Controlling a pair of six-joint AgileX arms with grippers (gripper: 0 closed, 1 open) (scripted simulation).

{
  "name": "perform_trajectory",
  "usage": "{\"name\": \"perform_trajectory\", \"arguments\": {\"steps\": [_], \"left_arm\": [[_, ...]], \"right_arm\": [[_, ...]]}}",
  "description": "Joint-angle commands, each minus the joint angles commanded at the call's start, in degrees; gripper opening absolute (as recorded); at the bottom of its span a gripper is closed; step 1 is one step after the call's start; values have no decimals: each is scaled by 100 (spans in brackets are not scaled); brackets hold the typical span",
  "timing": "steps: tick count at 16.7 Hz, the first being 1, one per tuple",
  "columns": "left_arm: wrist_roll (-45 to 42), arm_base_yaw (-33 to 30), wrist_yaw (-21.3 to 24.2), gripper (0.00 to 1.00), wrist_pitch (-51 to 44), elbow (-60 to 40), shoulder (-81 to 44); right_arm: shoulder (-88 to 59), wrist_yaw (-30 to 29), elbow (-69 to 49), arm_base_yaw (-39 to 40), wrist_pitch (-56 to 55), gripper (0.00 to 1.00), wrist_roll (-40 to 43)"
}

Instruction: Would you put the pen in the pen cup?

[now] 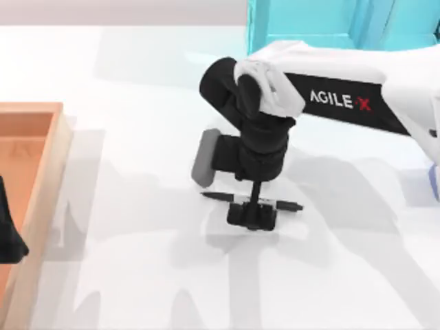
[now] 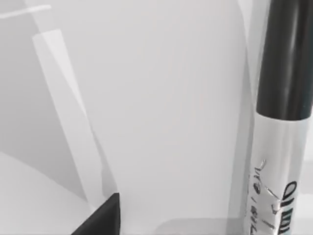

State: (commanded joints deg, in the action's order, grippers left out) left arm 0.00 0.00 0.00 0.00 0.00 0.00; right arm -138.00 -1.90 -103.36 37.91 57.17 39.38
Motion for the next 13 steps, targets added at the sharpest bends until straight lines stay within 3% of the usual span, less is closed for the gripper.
{"name": "perform_trajectory", "arguments": {"steps": [10,13], "left_arm": [[0,0,0,100,0,0,0],[0,0,0,100,0,0,0]], "right_arm": [[0,0,0,0,0,2,0],[0,0,0,0,0,0,0]]}}
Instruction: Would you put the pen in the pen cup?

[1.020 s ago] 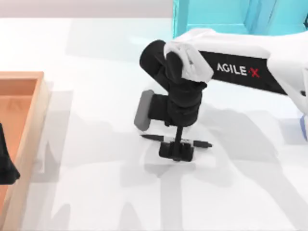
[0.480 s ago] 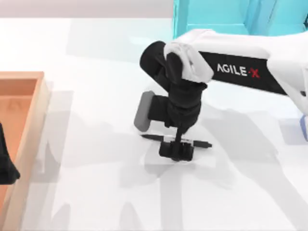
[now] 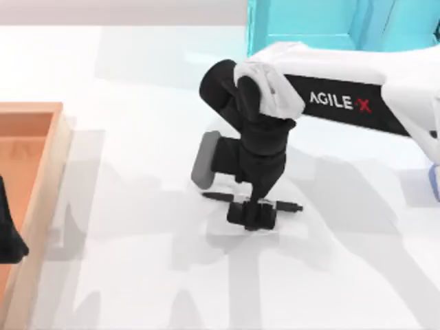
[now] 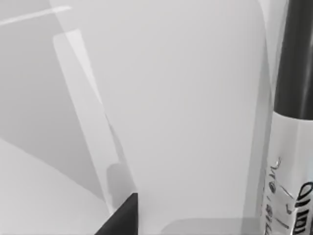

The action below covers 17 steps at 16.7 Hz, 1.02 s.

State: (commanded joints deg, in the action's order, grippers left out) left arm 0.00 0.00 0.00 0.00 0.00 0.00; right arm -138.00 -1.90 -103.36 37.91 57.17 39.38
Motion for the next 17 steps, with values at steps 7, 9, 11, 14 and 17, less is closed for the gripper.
{"name": "perform_trajectory", "arguments": {"steps": [7,9,11,14,17], "left_arm": [[0,0,0,100,0,0,0],[0,0,0,100,0,0,0],[0,0,0,100,0,0,0],[0,0,0,100,0,0,0],[0,0,0,100,0,0,0]], "right_arm": [[371,145,-4,32,218,0,-118],[578,141,79,175,363,0,-227],[1008,144,226,414,645,0,-452],[1923,161,518,852,1222,0,-917],[2801,174,805,1295,1794,0,-1376]]}}
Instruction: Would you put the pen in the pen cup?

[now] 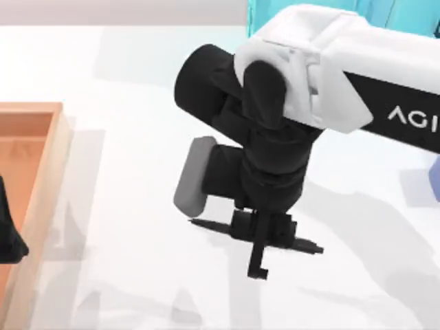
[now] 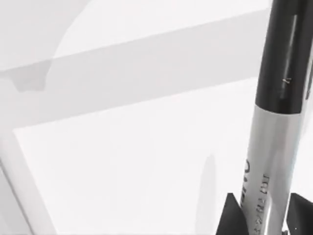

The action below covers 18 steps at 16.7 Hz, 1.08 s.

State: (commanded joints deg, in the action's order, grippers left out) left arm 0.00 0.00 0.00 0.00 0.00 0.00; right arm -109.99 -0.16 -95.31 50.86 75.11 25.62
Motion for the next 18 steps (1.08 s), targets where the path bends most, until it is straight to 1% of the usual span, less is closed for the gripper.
{"name": "perform_trajectory", "arguments": {"steps": [3,8,10,12,14,16,18], "left_arm": [[0,0,0,100,0,0,0],[0,0,0,100,0,0,0],[0,0,0,100,0,0,0],[0,0,0,100,0,0,0],[0,0,0,100,0,0,0],[0,0,0,100,0,0,0],[0,0,0,100,0,0,0]], "right_arm": [[425,2,137,288,330,0,-260],[427,11,122,278,339,0,-277],[435,157,142,170,182,0,-291],[443,497,201,-88,-193,0,-346],[443,1007,321,-482,-763,0,-456],[421,1678,527,-1000,-1519,0,-633],[357,2471,815,-1611,-2412,0,-865]]}}
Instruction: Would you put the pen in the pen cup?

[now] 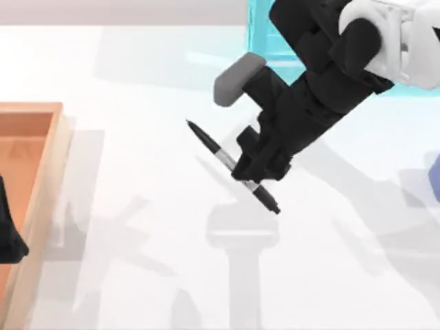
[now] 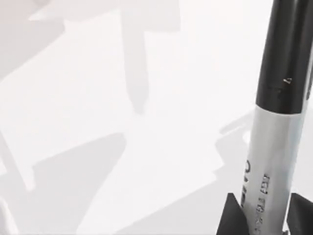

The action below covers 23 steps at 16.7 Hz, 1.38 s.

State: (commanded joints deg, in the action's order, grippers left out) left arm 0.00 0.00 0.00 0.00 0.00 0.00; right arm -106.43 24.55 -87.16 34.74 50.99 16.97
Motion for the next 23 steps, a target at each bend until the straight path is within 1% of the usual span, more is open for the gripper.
{"name": "perform_trajectory", "arguments": {"steps": [9,12,15,17,19,21,23], "left_arm": [[0,0,0,100,0,0,0],[0,0,0,100,0,0,0],[0,0,0,100,0,0,0],[0,0,0,100,0,0,0],[0,0,0,100,0,0,0],[0,0,0,100,0,0,0],[0,0,0,100,0,0,0]], "right_arm": [[-660,4120,1766,-3305,-4753,0,-1189],[-826,5414,2206,-4384,-6440,0,-1402],[-844,6546,2466,-5329,-7979,0,-1453],[-785,7173,2551,-5850,-8811,0,-1416],[-686,7666,2587,-6259,-9418,0,-1346],[-594,7972,2590,-6512,-9769,0,-1279],[-558,8074,2586,-6594,-9883,0,-1252]]}}
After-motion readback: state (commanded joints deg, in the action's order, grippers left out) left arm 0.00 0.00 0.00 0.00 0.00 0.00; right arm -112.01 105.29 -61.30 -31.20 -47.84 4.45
